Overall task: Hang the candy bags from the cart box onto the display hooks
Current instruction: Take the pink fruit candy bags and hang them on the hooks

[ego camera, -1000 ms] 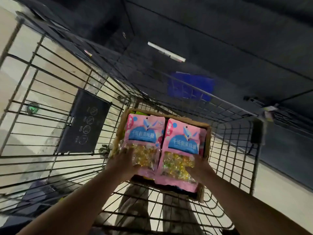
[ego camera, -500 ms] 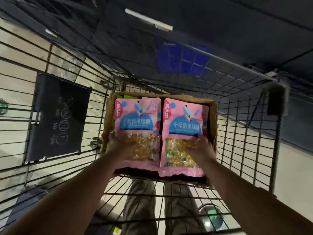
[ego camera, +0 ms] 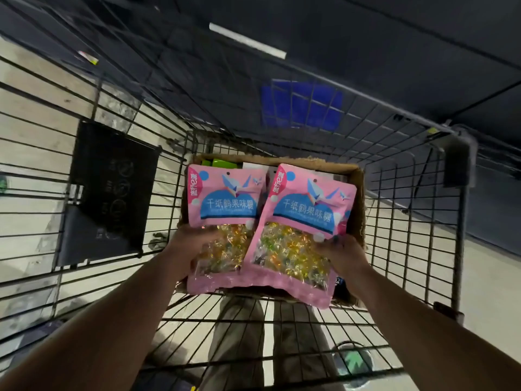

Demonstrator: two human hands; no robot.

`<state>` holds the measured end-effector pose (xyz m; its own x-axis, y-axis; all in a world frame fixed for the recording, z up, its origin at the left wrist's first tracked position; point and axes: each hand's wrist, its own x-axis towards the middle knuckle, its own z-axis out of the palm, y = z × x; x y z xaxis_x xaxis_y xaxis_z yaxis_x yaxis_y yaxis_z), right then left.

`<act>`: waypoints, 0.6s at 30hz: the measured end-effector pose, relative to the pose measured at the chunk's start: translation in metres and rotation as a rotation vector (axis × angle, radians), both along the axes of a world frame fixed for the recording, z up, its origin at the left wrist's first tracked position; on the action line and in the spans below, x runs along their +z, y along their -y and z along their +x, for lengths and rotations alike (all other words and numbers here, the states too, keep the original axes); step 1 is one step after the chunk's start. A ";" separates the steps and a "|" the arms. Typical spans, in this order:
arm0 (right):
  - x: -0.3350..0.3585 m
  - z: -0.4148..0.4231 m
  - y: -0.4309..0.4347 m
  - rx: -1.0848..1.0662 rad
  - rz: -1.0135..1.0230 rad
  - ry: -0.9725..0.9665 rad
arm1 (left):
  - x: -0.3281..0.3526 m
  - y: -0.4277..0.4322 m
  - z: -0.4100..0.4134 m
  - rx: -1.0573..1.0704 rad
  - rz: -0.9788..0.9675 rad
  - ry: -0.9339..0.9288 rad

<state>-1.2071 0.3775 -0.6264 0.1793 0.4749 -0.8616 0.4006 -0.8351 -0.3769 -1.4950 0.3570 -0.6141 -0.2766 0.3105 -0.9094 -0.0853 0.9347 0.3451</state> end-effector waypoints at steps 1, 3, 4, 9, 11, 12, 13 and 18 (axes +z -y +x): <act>0.004 -0.002 0.001 0.003 0.006 -0.018 | 0.005 0.001 0.000 -0.004 0.006 -0.008; 0.016 -0.008 0.003 0.041 0.020 -0.021 | 0.018 0.003 0.003 -0.036 0.037 -0.031; 0.024 -0.011 0.003 0.052 0.030 -0.020 | 0.025 0.005 0.004 -0.068 0.058 -0.042; 0.069 -0.015 0.006 0.026 0.155 -0.093 | 0.065 0.006 0.006 -0.164 0.191 -0.051; 0.092 -0.014 0.006 -0.018 0.205 -0.115 | 0.086 0.004 0.004 -0.161 0.247 -0.040; 0.103 -0.012 0.007 -0.058 0.229 -0.130 | 0.096 0.003 0.003 -0.155 0.274 -0.032; 0.115 -0.010 0.009 -0.110 0.246 -0.145 | 0.106 0.001 0.003 -0.146 0.301 -0.020; 0.172 0.005 0.027 -0.313 0.353 -0.197 | 0.156 -0.009 0.011 -0.193 0.398 0.070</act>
<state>-1.2016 0.3509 -0.4540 0.2100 0.6925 -0.6902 0.0443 -0.7119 -0.7009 -1.4837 0.3661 -0.4579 -0.1217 0.6799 -0.7231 0.0414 0.7314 0.6807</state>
